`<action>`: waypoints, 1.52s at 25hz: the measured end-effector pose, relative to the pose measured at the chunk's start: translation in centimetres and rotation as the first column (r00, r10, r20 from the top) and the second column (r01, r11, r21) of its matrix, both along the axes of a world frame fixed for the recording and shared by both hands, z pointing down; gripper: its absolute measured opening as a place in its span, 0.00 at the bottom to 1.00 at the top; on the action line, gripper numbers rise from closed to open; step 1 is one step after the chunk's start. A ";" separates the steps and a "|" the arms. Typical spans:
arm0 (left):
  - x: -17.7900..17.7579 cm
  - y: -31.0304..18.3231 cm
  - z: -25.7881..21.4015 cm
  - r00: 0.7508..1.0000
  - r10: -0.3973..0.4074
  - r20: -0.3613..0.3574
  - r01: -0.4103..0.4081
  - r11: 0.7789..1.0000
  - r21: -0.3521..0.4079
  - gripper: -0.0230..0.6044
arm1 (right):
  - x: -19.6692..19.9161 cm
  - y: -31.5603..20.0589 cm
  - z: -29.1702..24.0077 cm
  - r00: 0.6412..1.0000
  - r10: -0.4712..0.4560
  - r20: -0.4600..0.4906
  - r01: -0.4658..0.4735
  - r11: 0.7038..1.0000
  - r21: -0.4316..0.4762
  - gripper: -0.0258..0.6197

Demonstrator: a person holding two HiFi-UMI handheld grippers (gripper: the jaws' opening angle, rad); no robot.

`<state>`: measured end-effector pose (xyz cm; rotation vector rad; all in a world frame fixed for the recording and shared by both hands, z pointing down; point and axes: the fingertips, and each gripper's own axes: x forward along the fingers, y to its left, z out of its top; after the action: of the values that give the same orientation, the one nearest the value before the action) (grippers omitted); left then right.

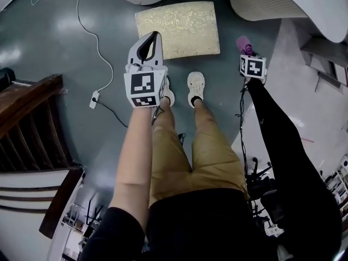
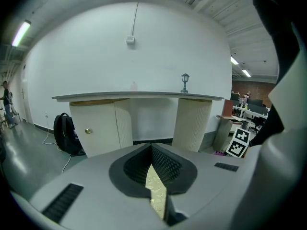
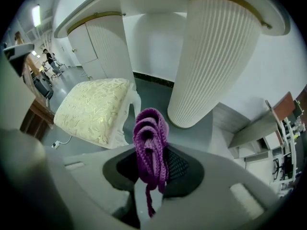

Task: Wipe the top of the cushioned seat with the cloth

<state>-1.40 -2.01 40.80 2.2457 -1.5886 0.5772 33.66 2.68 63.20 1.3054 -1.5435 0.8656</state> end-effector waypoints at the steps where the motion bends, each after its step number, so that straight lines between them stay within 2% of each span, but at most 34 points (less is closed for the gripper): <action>1: -0.2 -0.2 0.0 1.000 -0.003 -0.002 0.003 1.000 0.000 0.05 | -0.1 0.0 0.0 1.000 -0.010 -0.006 0.010 1.000 0.000 0.18; 6: -2.6 -1.6 0.0 1.000 -0.017 -0.003 0.017 1.000 0.011 0.05 | -2.9 -0.8 0.2 0.998 -0.060 0.000 0.060 0.998 0.022 0.18; 10: -4.6 -2.8 0.0 1.000 -0.004 -0.008 0.004 1.000 0.023 0.05 | -6.6 -3.8 -1.4 0.998 -0.058 0.023 0.056 0.993 0.101 0.18; 15: -7.7 -4.5 -0.2 1.000 0.030 -0.008 -0.030 0.998 0.048 0.05 | -14.3 -9.3 -4.4 0.991 -0.127 0.035 0.116 0.968 0.225 0.18; 18: -10.4 -5.4 0.0 0.999 0.035 -0.011 -0.034 0.998 0.052 0.05 | -21.8 -12.4 -5.9 0.978 -0.184 0.094 0.150 0.947 0.284 0.18; 20: -12.2 -6.1 0.2 1.000 0.029 -0.004 -0.029 0.998 0.057 0.05 | -27.9 -13.7 -6.4 0.953 -0.258 0.156 0.202 0.931 0.305 0.18; 23: -15.0 -7.1 0.6 1.000 0.019 0.007 -0.020 0.998 0.059 0.05 | -37.5 -14.2 -6.9 0.887 -0.364 0.283 0.280 0.913 0.296 0.18; 26: -17.6 -7.5 1.1 1.000 -0.003 0.012 0.003 0.999 0.051 0.05 | -45.1 -13.8 -7.1 0.799 -0.325 0.505 0.241 0.944 0.226 0.18; 27: -18.3 -7.6 1.2 1.000 -0.010 0.012 0.010 0.999 0.050 0.05 | -46.5 -13.8 -6.5 0.788 -0.279 0.548 0.215 0.960 0.179 0.18; 29: -19.3 -7.7 1.5 1.000 -0.018 0.010 0.018 0.999 0.048 0.05 | -47.2 -13.6 -3.8 0.816 -0.151 0.557 0.151 0.987 0.046 0.18; 31: -19.9 -7.8 2.0 1.000 -0.021 0.010 0.021 0.999 0.039 0.05 | -46.3 -13.3 -0.6 0.863 -0.038 0.503 0.085 0.994 -0.071 0.18; 32: -20.2 -7.8 2.3 1.000 -0.022 0.008 0.022 0.999 0.033 0.05 | -45.7 -13.2 0.5 0.880 -0.009 0.476 0.064 0.993 -0.099 0.18; 34: -20.5 -7.8 2.9 1.000 -0.022 0.003 0.021 0.999 0.025 0.05 | -44.7 -13.3 1.4 0.895 0.004 0.445 0.050 0.993 -0.110 0.18; 38: -20.1 -8.2 3.3 1.000 -0.012 -0.009 0.013 1.000 0.017 0.05 | -42.1 -13.8 1.4 0.905 0.012 0.425 0.033 0.995 -0.099 0.18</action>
<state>-21.49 -10.25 44.10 2.2456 -1.6078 0.5521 -8.40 -11.15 64.58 1.0746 -1.8076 1.2702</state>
